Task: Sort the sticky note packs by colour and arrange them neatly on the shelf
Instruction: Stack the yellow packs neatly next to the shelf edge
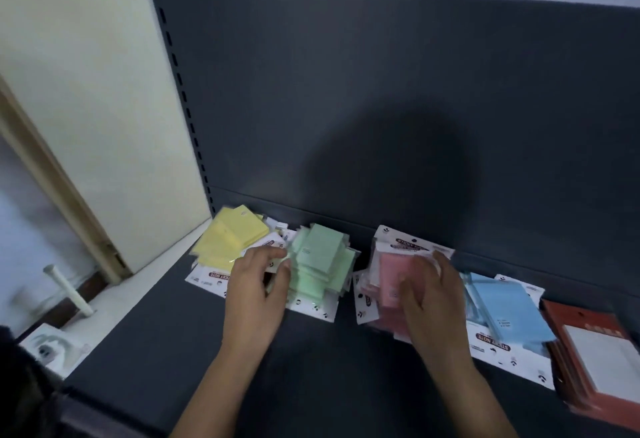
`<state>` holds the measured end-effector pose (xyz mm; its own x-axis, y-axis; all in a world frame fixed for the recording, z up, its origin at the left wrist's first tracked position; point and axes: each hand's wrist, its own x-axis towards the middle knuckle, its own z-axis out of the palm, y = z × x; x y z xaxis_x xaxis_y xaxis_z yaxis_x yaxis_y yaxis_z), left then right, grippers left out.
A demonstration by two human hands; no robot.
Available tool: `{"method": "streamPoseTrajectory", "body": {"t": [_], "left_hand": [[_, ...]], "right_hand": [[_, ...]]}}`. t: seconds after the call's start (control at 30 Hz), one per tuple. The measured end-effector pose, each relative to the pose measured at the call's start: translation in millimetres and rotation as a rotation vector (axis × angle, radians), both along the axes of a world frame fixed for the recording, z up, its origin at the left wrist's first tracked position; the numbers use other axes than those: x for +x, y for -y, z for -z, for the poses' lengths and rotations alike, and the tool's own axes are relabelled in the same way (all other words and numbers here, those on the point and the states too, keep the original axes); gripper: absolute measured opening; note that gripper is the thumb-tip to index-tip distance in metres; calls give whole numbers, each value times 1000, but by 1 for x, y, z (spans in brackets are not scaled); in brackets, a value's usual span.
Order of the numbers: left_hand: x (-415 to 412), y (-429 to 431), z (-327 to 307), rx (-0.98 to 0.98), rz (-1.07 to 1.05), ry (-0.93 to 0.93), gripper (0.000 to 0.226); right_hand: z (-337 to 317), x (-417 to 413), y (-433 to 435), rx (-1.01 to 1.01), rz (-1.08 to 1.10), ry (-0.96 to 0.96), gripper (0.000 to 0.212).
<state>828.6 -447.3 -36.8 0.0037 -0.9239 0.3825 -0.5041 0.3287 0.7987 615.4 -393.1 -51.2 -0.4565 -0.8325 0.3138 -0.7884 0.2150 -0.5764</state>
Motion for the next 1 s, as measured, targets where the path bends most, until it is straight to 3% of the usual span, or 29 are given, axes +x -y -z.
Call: {"method": "streamPoseTrajectory", "body": {"t": [0.17, 0.27, 0.37, 0.5, 0.83, 1.0], "left_hand": [[17, -37, 6, 42, -201, -19, 12], [26, -55, 10, 81, -291, -46, 10], [34, -64, 15, 129, -322, -91, 9], [41, -65, 20, 149, -298, -113, 8], [77, -9, 5, 115, -75, -82, 23], [100, 36, -5, 20, 29, 144, 27]], "right_hand": [[-4, 24, -22, -131, -175, 43, 47], [0, 32, -28, -169, -302, 20, 32], [10, 26, -24, -82, -309, -73, 39], [16, 18, -29, -20, -355, 0, 48], [-10, 87, 3, -162, -285, 83, 34], [-17, 147, 47, -123, -314, 1, 33]]}}
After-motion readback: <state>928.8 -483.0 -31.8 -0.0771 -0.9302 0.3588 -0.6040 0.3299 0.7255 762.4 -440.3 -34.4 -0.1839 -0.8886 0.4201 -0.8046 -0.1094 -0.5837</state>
